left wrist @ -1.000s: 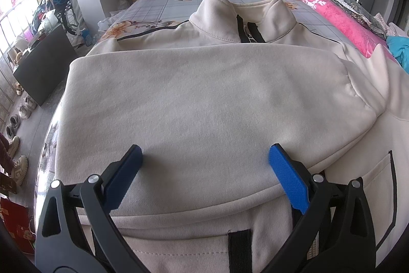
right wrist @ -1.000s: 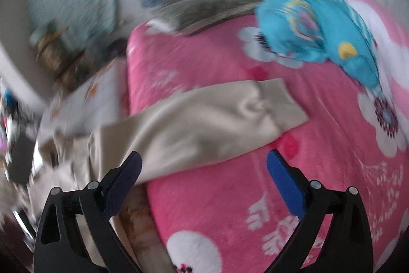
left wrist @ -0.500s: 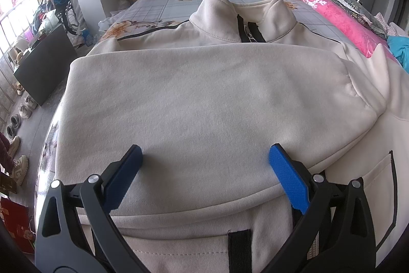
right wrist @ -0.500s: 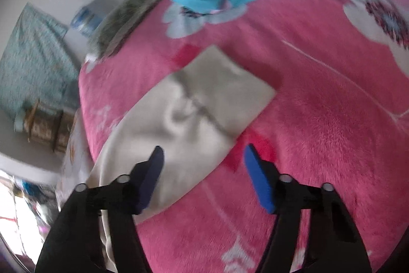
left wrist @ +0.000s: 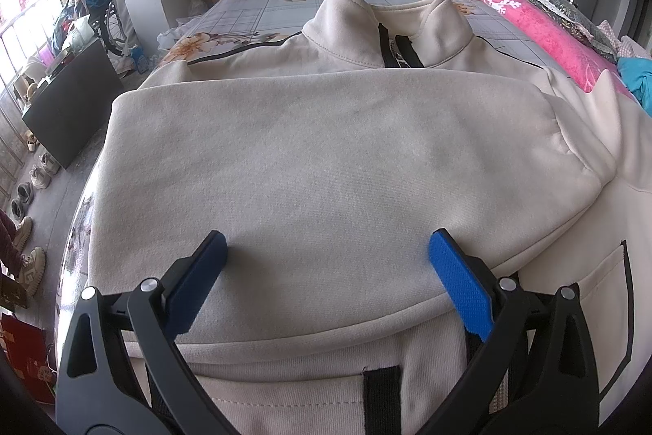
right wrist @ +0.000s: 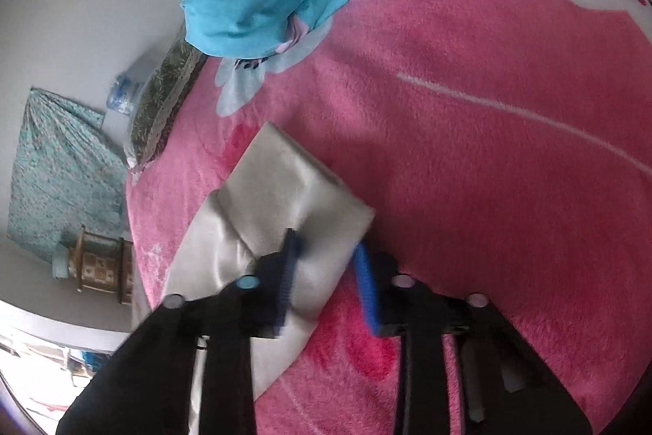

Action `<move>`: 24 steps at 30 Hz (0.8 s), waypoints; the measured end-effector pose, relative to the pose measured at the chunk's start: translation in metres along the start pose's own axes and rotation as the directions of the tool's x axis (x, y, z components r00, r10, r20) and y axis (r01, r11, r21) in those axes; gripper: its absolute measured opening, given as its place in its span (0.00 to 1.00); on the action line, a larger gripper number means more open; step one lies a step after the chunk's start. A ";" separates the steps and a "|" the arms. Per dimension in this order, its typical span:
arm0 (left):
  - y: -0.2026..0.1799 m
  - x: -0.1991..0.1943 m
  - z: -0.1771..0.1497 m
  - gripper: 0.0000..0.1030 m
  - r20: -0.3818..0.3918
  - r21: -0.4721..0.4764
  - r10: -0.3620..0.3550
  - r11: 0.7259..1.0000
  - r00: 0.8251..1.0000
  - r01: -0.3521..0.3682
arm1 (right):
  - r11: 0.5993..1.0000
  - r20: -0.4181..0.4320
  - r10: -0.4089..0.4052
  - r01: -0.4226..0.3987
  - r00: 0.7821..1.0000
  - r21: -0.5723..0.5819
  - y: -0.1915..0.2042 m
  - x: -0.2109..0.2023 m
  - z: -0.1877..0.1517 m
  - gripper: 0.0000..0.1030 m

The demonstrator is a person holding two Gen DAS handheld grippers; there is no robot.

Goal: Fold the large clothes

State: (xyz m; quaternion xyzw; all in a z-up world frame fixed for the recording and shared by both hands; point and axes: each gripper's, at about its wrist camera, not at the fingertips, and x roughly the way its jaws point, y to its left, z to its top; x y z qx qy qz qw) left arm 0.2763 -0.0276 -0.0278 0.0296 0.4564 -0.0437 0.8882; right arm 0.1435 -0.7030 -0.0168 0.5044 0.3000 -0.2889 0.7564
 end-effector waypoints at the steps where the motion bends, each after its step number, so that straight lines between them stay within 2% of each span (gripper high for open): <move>1: 0.000 0.000 0.000 0.94 0.000 0.000 0.000 1.000 1.000 0.000 | 1.000 0.003 -0.001 0.001 1.000 -0.013 0.001 -0.002 0.001 0.13; 4: 0.000 0.000 0.000 0.94 0.001 -0.002 0.003 1.000 1.000 -0.003 | 0.998 0.025 0.028 -0.026 0.999 -0.059 0.009 -0.015 0.002 0.09; 7: 0.000 0.000 0.000 0.94 0.001 -0.002 0.003 1.000 1.000 -0.003 | 0.985 0.061 0.119 -0.110 0.991 -0.131 0.031 -0.045 0.003 0.09; 9: -0.001 0.000 0.000 0.94 0.001 -0.002 0.003 1.000 1.000 -0.003 | 0.970 0.087 0.154 -0.134 0.984 -0.204 0.052 -0.067 0.002 0.08; 15: 0.000 0.000 0.000 0.94 0.001 -0.002 0.002 1.000 1.000 -0.002 | 0.908 0.127 0.191 -0.126 0.973 -0.400 0.122 -0.118 -0.017 0.08; 18: 0.003 -0.002 -0.001 0.94 0.006 -0.011 0.000 1.000 1.000 0.000 | 0.855 0.121 0.219 -0.131 0.968 -0.501 0.162 -0.140 -0.039 0.08; 21: 0.014 -0.011 -0.002 0.93 0.022 -0.071 0.013 0.997 1.000 -0.012 | 0.788 0.119 0.251 -0.131 0.961 -0.601 0.202 -0.165 -0.070 0.08; 24: 0.027 -0.033 -0.005 0.92 0.062 -0.130 -0.041 0.990 0.997 0.049 | 0.712 0.104 0.299 -0.149 0.949 -0.686 0.247 -0.191 -0.108 0.08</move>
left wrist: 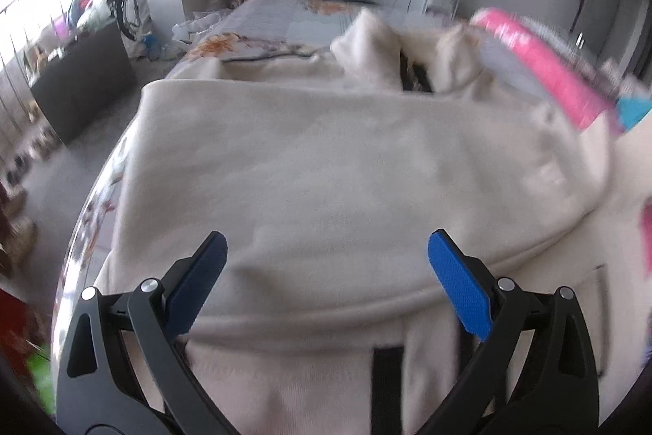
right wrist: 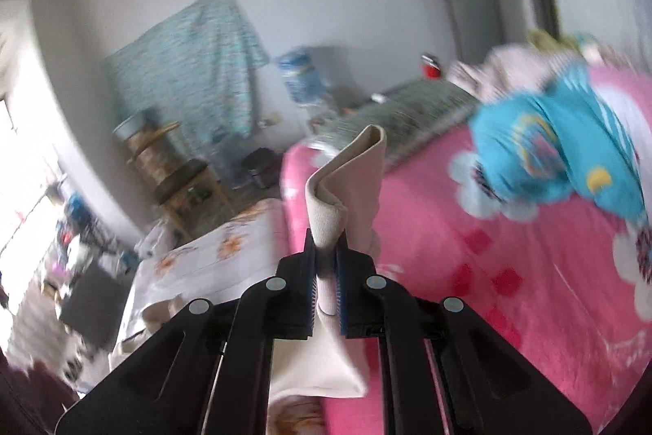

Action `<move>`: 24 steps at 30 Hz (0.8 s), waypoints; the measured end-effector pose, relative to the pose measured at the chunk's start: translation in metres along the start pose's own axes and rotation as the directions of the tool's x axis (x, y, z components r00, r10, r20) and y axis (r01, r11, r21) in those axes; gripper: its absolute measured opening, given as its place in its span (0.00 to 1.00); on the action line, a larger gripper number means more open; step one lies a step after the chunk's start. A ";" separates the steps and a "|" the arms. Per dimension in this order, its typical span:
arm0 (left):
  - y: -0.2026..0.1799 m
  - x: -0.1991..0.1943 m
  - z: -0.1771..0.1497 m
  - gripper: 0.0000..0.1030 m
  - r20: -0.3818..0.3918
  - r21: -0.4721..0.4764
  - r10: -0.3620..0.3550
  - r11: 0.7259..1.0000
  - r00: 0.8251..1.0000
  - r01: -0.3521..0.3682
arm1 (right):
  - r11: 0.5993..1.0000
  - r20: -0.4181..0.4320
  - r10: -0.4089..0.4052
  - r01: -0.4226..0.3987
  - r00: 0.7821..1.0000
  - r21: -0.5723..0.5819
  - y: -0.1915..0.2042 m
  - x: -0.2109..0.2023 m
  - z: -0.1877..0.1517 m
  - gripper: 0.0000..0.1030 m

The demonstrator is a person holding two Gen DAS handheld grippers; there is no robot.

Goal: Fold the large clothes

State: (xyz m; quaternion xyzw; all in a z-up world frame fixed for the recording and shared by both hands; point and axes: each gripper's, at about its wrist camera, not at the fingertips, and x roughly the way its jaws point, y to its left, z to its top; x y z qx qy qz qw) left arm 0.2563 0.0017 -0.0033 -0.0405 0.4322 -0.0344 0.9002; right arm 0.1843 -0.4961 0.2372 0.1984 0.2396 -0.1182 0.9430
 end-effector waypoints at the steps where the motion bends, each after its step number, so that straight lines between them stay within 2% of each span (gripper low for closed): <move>1: 0.004 -0.014 0.000 0.92 0.023 -0.009 -0.019 1.000 1.000 0.020 | 1.000 0.005 0.016 -0.015 1.000 -0.022 0.017 -0.004 0.000 0.08; 6: 0.018 -0.066 -0.007 0.90 0.119 0.013 -0.026 1.000 0.993 0.024 | 0.982 0.017 0.112 -0.108 0.994 -0.158 0.112 -0.024 -0.003 0.08; 7: 0.022 -0.071 -0.008 0.86 0.128 0.010 -0.026 1.000 0.991 0.025 | 0.973 0.015 0.138 -0.133 0.990 -0.191 0.136 -0.027 -0.007 0.08; 8: 0.027 -0.074 -0.009 0.75 0.131 0.006 -0.023 1.000 0.991 0.022 | 0.964 0.010 0.162 -0.156 0.987 -0.215 0.156 -0.028 -0.011 0.08; 10: 0.039 -0.073 -0.012 0.67 0.112 -0.009 -0.025 1.000 0.993 0.026 | 0.942 -0.002 0.218 -0.211 0.976 -0.262 0.199 -0.030 -0.022 0.08; 12: 0.055 -0.068 -0.016 0.51 0.077 -0.041 -0.042 0.998 0.996 0.046 | 0.917 -0.016 0.272 -0.264 0.962 -0.299 0.238 -0.030 -0.036 0.08; 16: 0.082 -0.073 -0.028 0.47 0.068 -0.086 -0.090 0.992 0.994 0.096 | 0.846 -0.086 0.372 -0.376 0.924 -0.378 0.315 -0.017 -0.086 0.08; 17: 0.087 -0.076 -0.030 0.47 0.073 -0.091 -0.099 0.990 0.992 0.106 | 0.828 -0.126 0.385 -0.403 0.914 -0.390 0.334 -0.009 -0.104 0.10; 19: 0.099 -0.082 -0.034 0.47 0.079 -0.095 -0.118 0.988 0.990 0.125 | 0.791 -0.273 0.379 -0.463 0.884 -0.400 0.366 0.019 -0.147 0.18; 20: 0.102 -0.084 -0.035 0.47 0.078 -0.094 -0.124 0.987 0.989 0.131 | 0.780 -0.352 0.363 -0.488 0.863 -0.392 0.377 0.034 -0.169 0.31; 21: 0.107 -0.086 -0.036 0.47 0.077 -0.096 -0.132 0.986 0.988 0.139 | 0.767 -0.445 0.344 -0.521 0.827 -0.375 0.387 0.051 -0.196 0.39; 22: 0.112 -0.089 -0.038 0.46 0.076 -0.102 -0.142 0.983 0.987 0.150 | 0.760 -0.497 0.332 -0.540 0.802 -0.363 0.389 0.062 -0.213 0.39; 24: 0.118 -0.090 -0.038 0.46 0.074 -0.109 -0.160 0.980 0.984 0.168 | 0.754 -0.546 0.311 -0.552 0.778 -0.356 0.384 0.077 -0.232 0.40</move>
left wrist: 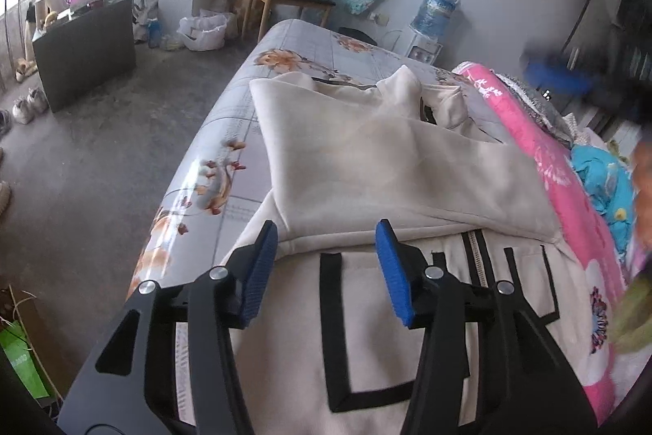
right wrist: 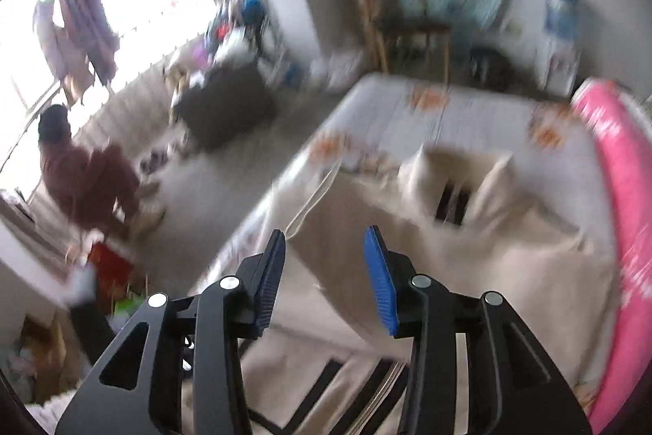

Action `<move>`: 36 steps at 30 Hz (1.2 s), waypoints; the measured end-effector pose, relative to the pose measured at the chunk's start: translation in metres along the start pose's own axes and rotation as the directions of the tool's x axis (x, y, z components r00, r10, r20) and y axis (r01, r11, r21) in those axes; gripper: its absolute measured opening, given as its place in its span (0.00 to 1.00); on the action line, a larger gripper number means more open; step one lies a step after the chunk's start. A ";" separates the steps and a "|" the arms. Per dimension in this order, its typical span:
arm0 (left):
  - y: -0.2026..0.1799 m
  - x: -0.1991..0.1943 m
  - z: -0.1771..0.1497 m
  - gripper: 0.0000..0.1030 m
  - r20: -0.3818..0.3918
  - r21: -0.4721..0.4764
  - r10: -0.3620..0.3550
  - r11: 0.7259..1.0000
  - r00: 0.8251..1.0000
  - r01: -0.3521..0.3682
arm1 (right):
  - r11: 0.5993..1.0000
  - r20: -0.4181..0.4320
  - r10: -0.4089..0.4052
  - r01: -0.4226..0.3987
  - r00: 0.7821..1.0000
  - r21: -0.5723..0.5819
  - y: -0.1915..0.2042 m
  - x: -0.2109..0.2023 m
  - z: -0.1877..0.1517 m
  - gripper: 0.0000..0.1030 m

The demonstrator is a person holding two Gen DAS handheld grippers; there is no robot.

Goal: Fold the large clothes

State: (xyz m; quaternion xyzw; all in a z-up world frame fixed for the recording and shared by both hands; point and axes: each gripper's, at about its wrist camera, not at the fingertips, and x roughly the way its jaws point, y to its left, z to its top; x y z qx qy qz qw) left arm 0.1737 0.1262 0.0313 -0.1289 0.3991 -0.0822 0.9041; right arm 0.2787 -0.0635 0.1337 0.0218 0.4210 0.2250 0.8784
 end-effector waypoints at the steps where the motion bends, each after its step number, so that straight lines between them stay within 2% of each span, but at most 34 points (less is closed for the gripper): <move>1: 0.003 -0.001 0.002 0.45 -0.001 -0.004 -0.013 1.000 1.000 0.013 | 1.000 -0.017 -0.006 0.006 1.000 0.002 -0.005 0.005 -0.009 0.42; 3: 0.002 0.001 0.006 0.46 -0.004 -0.007 -0.031 1.000 1.000 0.031 | 0.999 -0.025 -0.033 0.033 0.999 0.021 -0.026 0.004 -0.021 0.50; 6: 0.001 0.015 0.019 0.46 -0.024 -0.021 -0.047 0.999 0.999 0.046 | 0.989 -0.015 -0.123 0.124 0.992 0.080 -0.080 -0.016 -0.033 0.52; 9: 0.001 0.038 0.034 0.46 -0.054 -0.059 -0.052 0.997 0.997 0.049 | 0.950 -0.006 -0.255 0.251 0.967 0.188 -0.148 -0.047 -0.051 0.54; 12: -0.001 0.069 0.052 0.46 -0.085 -0.062 -0.004 0.998 0.996 -0.002 | 0.905 -0.019 -0.313 0.304 0.950 0.298 -0.209 -0.064 -0.066 0.54; 15: 0.002 0.102 0.066 0.45 -0.139 -0.075 0.044 0.996 0.989 -0.055 | 0.856 -0.054 -0.314 0.307 0.948 0.415 -0.265 -0.068 -0.087 0.54; 19: 0.006 0.128 0.075 0.41 -0.176 -0.080 0.089 0.991 0.980 -0.105 | 0.819 -0.086 -0.254 0.261 0.964 0.510 -0.312 -0.047 -0.101 0.54; 23: 0.003 0.132 0.076 0.28 -0.162 -0.050 0.144 0.987 0.976 -0.154 | 0.795 -0.105 -0.208 0.230 0.973 0.562 -0.335 -0.014 -0.099 0.53; 26: -0.001 0.131 0.074 0.21 -0.143 -0.013 0.175 0.984 0.974 -0.179 | 0.787 -0.093 -0.211 0.225 0.973 0.574 -0.344 -0.001 -0.095 0.39; 29: -0.003 0.127 0.074 0.12 -0.134 0.007 0.154 0.988 0.979 -0.155 | 0.793 -0.074 -0.203 0.209 0.976 0.572 -0.348 0.005 -0.090 0.23; 30: -0.003 0.126 0.075 0.12 -0.137 0.007 0.148 0.989 0.979 -0.149 | 0.795 -0.072 -0.198 0.203 0.978 0.571 -0.348 0.007 -0.090 0.18; 34: 0.006 0.131 0.078 0.14 -0.176 -0.031 0.111 0.992 0.978 -0.118 | 0.807 -0.061 -0.196 0.196 0.979 0.558 -0.348 0.011 -0.090 0.13; 36: 0.008 0.134 0.080 0.22 -0.187 -0.056 0.081 0.994 0.979 -0.093 | 0.810 -0.060 -0.200 0.200 0.978 0.551 -0.348 0.011 -0.090 0.12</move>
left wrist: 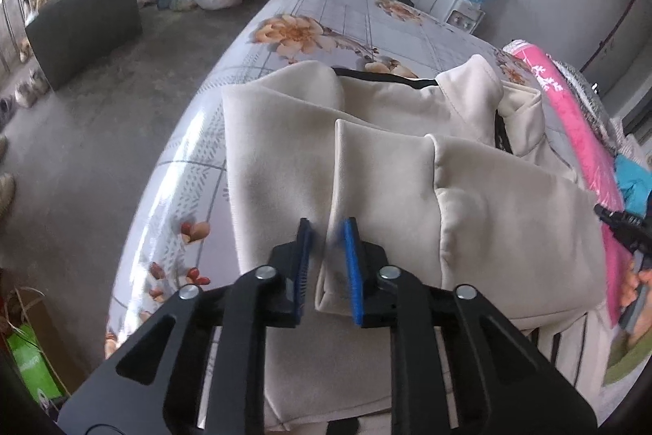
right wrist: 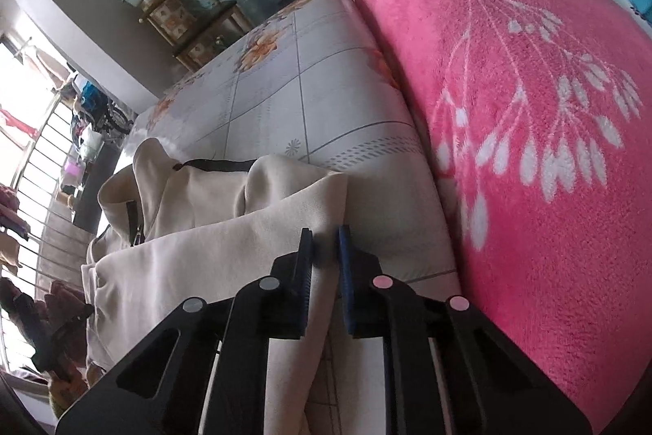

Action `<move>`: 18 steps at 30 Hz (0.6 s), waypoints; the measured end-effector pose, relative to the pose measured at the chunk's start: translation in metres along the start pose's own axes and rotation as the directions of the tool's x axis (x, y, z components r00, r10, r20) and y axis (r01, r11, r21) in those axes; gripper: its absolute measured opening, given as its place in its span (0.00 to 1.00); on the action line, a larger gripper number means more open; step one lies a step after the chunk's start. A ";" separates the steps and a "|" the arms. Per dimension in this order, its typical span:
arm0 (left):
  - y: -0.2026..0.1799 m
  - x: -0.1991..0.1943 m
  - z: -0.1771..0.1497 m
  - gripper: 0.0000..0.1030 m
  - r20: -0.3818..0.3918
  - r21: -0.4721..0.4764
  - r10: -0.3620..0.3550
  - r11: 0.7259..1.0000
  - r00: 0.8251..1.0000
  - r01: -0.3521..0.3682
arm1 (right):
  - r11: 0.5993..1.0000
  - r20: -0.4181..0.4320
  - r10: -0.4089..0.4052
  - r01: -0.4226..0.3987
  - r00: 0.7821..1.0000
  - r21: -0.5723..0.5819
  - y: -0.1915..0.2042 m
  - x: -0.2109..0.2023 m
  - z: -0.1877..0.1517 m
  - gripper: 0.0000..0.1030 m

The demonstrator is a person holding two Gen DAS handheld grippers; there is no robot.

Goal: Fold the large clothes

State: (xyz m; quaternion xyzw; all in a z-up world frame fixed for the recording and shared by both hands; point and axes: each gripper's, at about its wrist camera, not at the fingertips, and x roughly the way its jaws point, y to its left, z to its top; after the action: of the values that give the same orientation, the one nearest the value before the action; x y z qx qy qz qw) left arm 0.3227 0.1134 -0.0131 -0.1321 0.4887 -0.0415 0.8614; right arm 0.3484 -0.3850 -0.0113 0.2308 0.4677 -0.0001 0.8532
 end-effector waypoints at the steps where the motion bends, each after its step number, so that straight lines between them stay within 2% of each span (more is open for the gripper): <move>1: 0.001 0.000 0.001 0.24 -0.002 -0.008 -0.015 1.000 1.000 0.015 | 1.000 0.001 0.001 -0.001 1.000 0.001 -0.001 0.000 -0.001 0.12; 6: 0.004 0.002 0.006 0.36 -0.006 -0.080 -0.067 0.995 0.998 0.066 | 0.998 -0.016 0.052 -0.052 0.998 0.027 -0.006 -0.005 -0.004 0.15; 8: 0.003 0.003 0.008 0.36 0.001 -0.089 -0.059 0.994 0.998 0.059 | 0.996 -0.034 0.081 -0.080 0.996 0.032 -0.008 -0.004 -0.005 0.19; 11: -0.003 0.007 0.011 0.36 0.022 -0.082 -0.016 0.996 1.000 0.018 | 0.993 -0.042 0.109 -0.107 0.993 0.049 -0.012 0.000 -0.007 0.19; 13: -0.008 0.011 0.012 0.30 0.042 -0.063 0.043 0.997 0.998 -0.041 | 0.993 -0.035 0.111 -0.109 0.993 0.040 -0.011 0.001 -0.006 0.18; 14: -0.012 0.012 0.012 0.23 0.057 -0.045 0.086 0.996 0.995 -0.083 | 0.994 -0.030 0.102 -0.101 0.994 0.031 -0.010 0.001 -0.006 0.15; 16: -0.019 0.012 0.011 0.16 0.085 0.004 0.122 0.992 0.989 -0.123 | 0.998 -0.020 0.064 -0.064 0.998 0.001 -0.004 0.001 -0.007 0.10; 17: -0.023 0.011 0.009 0.04 0.101 0.033 0.133 0.990 0.986 -0.137 | 0.999 -0.014 0.048 -0.048 0.999 -0.016 -0.001 0.000 -0.007 0.08; 18: -0.028 0.009 0.007 0.01 0.117 0.062 0.149 0.986 0.982 -0.157 | 0.999 -0.009 0.040 -0.040 0.999 -0.027 0.001 -0.001 -0.007 0.07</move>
State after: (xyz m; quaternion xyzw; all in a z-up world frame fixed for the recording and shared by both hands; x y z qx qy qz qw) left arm 0.3350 0.0860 -0.0095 -0.0658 0.4464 0.0149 0.8923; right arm 0.3428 -0.3812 -0.0134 0.2284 0.4664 0.0243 0.8542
